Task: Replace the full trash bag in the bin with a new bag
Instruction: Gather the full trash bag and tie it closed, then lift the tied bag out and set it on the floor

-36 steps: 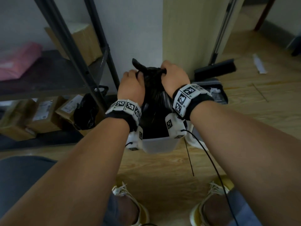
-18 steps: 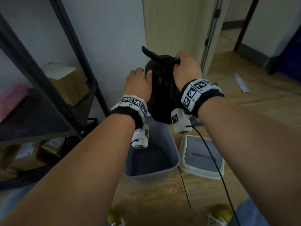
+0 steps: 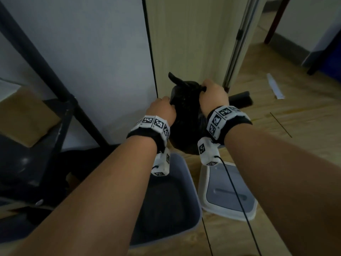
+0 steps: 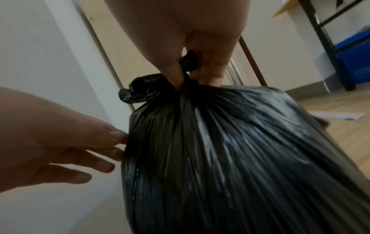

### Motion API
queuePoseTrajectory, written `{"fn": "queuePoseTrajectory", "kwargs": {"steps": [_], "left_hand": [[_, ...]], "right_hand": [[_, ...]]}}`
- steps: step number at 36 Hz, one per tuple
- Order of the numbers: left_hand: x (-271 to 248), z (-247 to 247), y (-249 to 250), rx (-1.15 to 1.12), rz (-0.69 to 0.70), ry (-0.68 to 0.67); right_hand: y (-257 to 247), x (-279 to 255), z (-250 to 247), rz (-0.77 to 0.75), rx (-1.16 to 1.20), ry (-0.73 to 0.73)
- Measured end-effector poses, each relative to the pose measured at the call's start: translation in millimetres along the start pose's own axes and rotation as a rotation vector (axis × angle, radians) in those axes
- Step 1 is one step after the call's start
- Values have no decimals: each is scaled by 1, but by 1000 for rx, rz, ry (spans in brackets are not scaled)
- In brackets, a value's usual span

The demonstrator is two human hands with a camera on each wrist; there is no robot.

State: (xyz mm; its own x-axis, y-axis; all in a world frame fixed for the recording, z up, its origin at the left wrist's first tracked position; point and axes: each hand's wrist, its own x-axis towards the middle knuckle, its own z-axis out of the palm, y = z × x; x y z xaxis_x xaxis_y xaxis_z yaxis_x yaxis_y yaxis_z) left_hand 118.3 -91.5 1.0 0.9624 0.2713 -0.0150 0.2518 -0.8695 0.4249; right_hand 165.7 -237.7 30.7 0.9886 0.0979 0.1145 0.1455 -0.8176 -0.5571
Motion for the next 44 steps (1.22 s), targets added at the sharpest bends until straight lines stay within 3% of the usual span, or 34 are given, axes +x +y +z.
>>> {"fn": "queuePoseTrajectory", "kwargs": {"steps": [15,18,23,44], "left_hand": [[37,62,-51,73,-69,-114],[40,65,-59,79,-83,-117],[38,67,-64,73,-105,-133],[-39,14,-49,159,-120,-81]], "right_hand": [[23,44,100,142,62,-163],[22,49,106,174,78,-284],[23,46,111,118,82,-400],[3,-15,66,56,-64,-386]]}}
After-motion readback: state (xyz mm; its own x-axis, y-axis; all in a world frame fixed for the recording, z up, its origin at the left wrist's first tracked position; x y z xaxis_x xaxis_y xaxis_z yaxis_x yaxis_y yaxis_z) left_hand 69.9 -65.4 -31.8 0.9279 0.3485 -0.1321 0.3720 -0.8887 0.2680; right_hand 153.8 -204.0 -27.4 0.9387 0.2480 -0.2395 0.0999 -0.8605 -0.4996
